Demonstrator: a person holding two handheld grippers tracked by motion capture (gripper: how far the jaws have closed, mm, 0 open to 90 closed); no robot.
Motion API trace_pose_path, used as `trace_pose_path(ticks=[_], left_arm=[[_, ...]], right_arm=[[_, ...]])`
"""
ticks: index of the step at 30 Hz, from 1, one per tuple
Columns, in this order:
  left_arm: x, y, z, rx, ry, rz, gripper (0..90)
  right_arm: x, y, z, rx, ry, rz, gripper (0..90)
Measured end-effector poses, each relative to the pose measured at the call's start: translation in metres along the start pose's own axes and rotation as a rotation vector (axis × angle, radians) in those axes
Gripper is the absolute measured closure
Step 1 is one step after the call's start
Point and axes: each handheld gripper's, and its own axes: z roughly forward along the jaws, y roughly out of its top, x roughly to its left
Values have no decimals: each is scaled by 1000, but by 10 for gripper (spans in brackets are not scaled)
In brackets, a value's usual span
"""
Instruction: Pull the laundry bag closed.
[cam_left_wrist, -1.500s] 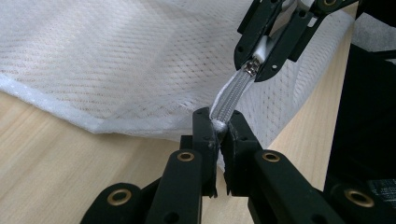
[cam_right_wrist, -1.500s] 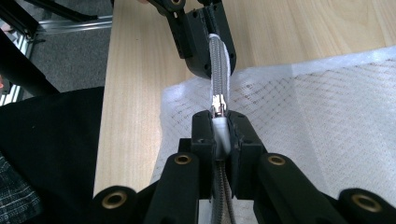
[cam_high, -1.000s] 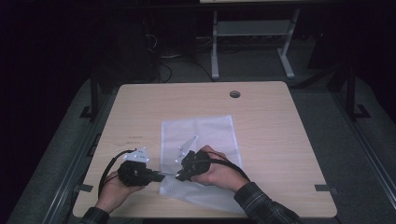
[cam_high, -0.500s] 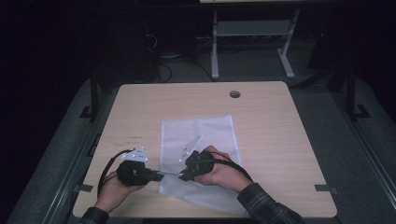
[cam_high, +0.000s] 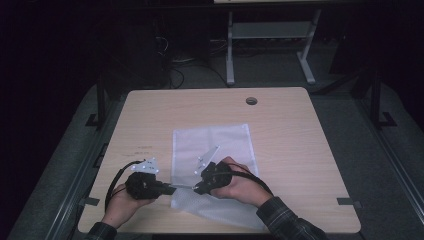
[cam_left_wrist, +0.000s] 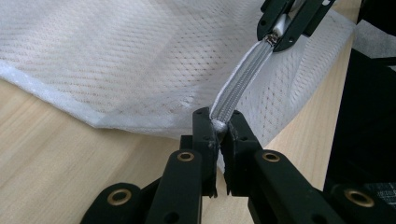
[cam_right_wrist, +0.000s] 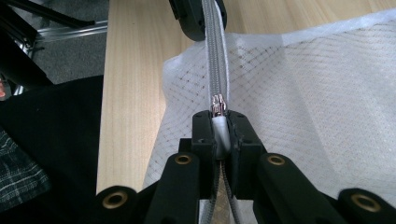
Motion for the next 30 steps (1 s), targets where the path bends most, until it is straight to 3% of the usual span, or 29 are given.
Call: trace_pose_path(ticks=[30], left_arm=[[0,-1,0,14,5,-4,845]], right_arm=[[2,-13,-7,1,-6,12,831]])
